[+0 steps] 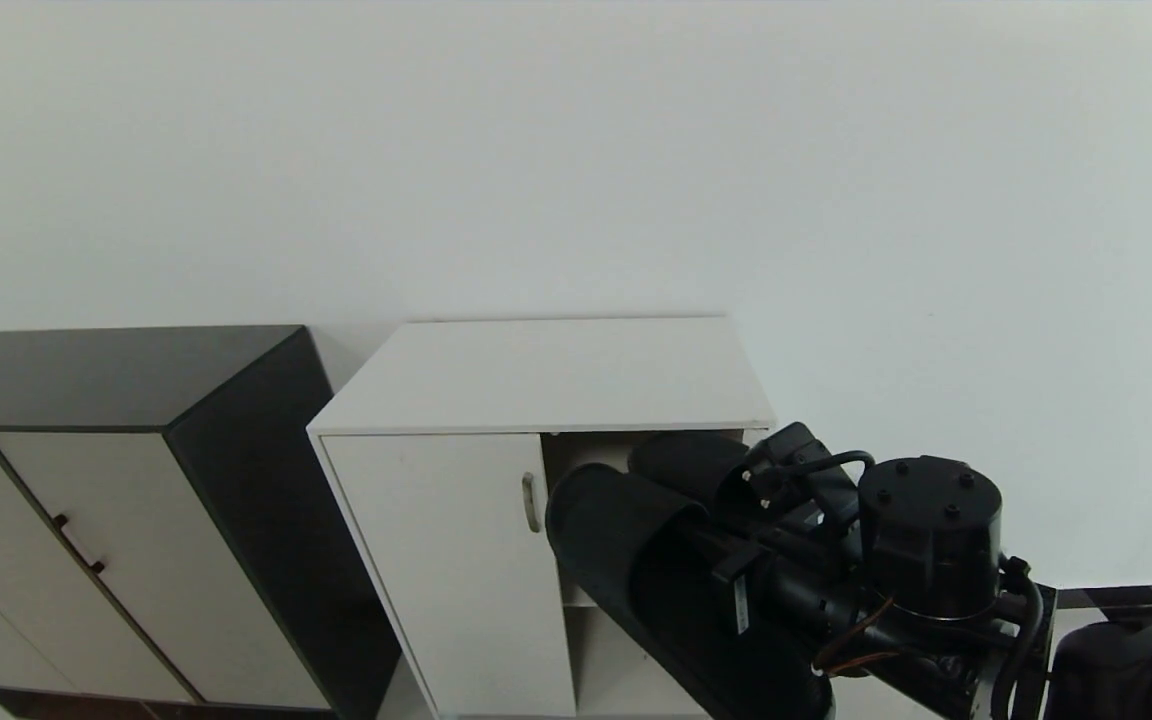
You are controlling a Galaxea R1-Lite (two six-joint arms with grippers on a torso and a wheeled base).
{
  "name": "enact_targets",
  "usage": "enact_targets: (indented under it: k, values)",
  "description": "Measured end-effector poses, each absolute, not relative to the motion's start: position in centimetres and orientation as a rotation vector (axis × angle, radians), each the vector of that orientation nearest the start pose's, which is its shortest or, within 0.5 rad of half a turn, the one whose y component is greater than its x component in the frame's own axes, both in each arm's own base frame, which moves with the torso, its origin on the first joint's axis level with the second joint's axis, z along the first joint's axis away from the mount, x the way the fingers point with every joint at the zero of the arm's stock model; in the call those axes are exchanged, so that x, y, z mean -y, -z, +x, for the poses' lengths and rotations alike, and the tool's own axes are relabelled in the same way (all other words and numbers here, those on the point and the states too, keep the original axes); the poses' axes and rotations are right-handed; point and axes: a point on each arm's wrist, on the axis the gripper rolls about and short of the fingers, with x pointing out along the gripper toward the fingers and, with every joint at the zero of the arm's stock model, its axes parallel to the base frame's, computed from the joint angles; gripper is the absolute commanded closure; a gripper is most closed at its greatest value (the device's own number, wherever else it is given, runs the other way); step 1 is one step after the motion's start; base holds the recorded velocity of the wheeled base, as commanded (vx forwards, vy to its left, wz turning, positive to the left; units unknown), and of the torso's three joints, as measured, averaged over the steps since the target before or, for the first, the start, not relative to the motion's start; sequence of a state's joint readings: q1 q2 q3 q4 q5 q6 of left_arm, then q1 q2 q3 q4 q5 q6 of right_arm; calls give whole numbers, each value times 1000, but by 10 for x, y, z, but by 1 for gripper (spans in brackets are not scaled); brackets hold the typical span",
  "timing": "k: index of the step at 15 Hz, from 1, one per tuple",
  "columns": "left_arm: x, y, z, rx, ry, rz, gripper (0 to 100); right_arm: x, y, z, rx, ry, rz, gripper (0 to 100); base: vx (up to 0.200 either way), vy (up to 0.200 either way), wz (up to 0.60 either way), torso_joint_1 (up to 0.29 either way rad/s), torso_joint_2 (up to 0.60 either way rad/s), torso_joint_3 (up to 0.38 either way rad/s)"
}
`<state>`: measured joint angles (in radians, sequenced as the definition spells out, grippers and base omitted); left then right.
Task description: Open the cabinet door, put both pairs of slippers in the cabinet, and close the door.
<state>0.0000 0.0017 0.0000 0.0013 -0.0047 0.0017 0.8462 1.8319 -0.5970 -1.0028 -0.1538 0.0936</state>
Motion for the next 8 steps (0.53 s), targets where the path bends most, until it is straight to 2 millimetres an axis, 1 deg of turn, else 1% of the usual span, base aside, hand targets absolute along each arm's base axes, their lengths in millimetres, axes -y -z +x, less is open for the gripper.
enact_targets:
  k: [8]
  values:
    - [0,-75,-23,-3,4,0,100,-228,-123,205,-241,-680,-25,100,0,0,0,-230,541,316]
